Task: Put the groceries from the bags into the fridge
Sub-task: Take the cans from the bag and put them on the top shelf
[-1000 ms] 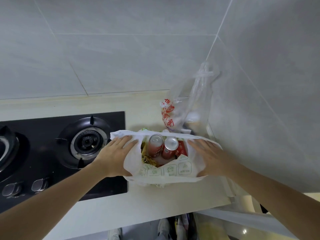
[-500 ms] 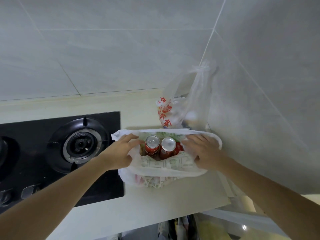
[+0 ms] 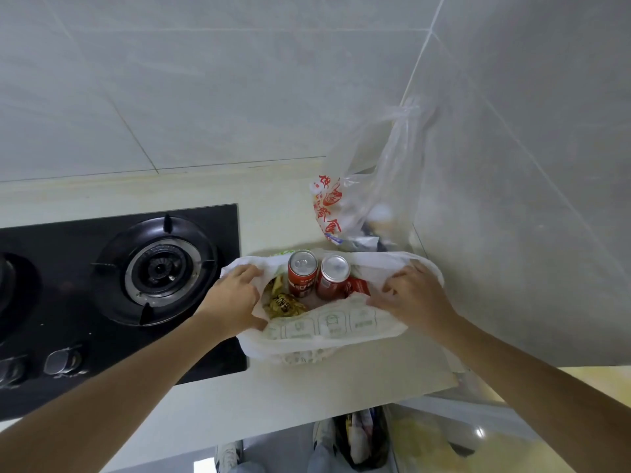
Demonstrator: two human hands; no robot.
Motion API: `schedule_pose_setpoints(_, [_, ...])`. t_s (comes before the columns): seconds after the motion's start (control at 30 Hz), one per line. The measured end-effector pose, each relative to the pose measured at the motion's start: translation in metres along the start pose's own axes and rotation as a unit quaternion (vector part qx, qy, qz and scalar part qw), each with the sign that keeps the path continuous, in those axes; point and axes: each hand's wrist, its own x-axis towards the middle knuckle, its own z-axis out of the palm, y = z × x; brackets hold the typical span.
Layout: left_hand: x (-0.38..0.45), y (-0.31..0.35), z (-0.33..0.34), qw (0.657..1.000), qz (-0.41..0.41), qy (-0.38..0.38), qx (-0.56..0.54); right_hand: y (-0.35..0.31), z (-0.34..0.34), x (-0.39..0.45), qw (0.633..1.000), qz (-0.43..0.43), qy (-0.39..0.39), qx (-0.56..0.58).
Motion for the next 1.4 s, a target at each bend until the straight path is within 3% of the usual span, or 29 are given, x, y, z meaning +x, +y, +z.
schedule_pose_setpoints(0.33, [0.001, -0.021, 0.053, 0.998, 0.03, 0.02, 0.047, 0.014, 0.034, -0.016, 0.988, 0.009, -0.149, 0.035])
schedule_pose_setpoints(0.67, [0.031, -0.02, 0.055, 0.997, 0.0, 0.021, 0.073, 0.024, 0.049, 0.012, 0.99, 0.022, -0.136, 0.041])
schedule_pose_setpoints(0.87, [0.011, -0.038, 0.044, 0.998, 0.043, 0.012, -0.041, 0.015, 0.036, 0.006, 0.987, 0.03, -0.154, 0.048])
schedule_pose_setpoints(1.03, [-0.015, -0.038, 0.008, 0.987, 0.038, 0.133, -0.086, -0.003, 0.008, -0.023, 0.994, -0.006, 0.06, 0.091])
schedule_pose_setpoints(1.13, [-0.011, -0.014, -0.016, 0.968, 0.033, 0.154, -0.196, -0.034, -0.015, -0.023, 0.981, -0.031, 0.139, 0.132])
schedule_pose_setpoints(1.2, [0.002, 0.007, -0.027, 0.948, 0.034, 0.13, -0.288, -0.054, -0.025, -0.009, 0.973, -0.016, 0.118, 0.196])
schedule_pose_setpoints(1.3, [0.028, 0.033, -0.023, 0.929, 0.023, 0.098, -0.357, -0.073, -0.016, 0.011, 0.951, 0.03, 0.012, 0.307])
schedule_pose_setpoints(1.4, [0.047, 0.044, -0.002, 0.914, -0.007, 0.11, -0.39, -0.077, 0.009, 0.026, 0.945, 0.085, -0.016, 0.316])
